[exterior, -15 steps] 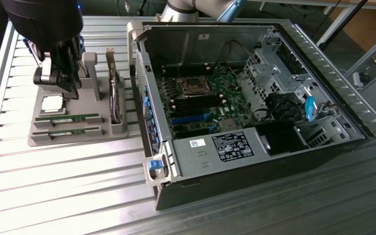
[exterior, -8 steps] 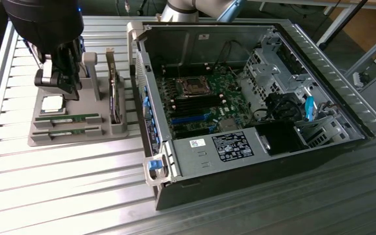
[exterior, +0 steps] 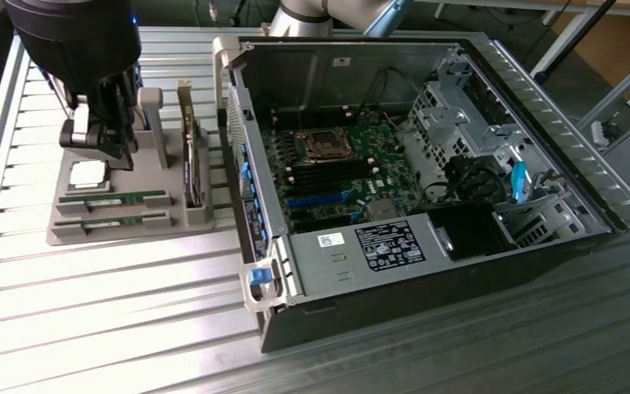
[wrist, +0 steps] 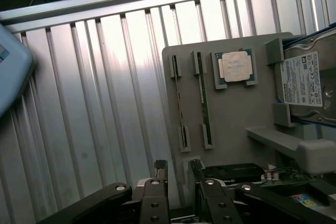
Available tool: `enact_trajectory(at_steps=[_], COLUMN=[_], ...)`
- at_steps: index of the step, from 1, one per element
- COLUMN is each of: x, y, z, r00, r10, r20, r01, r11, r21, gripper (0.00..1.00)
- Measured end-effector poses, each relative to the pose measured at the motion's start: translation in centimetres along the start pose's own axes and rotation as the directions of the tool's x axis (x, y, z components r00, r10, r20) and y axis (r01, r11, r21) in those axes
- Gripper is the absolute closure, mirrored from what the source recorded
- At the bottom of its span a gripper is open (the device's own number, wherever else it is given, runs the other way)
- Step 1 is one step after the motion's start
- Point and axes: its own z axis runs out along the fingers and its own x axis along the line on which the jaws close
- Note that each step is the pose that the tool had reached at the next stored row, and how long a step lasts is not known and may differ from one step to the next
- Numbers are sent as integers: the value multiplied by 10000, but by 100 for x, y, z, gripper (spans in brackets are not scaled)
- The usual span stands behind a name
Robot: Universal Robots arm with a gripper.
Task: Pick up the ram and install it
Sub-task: 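Pick up the ram and move it above insertion slot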
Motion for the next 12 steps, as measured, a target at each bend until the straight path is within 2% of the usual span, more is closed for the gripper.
enact_trajectory(at_steps=[12], x=[0], y=[-1], z=[43], r00=[10000], r10=[0], r20=[0], r01=[0], r11=[10000], r21=[0], gripper=[71])
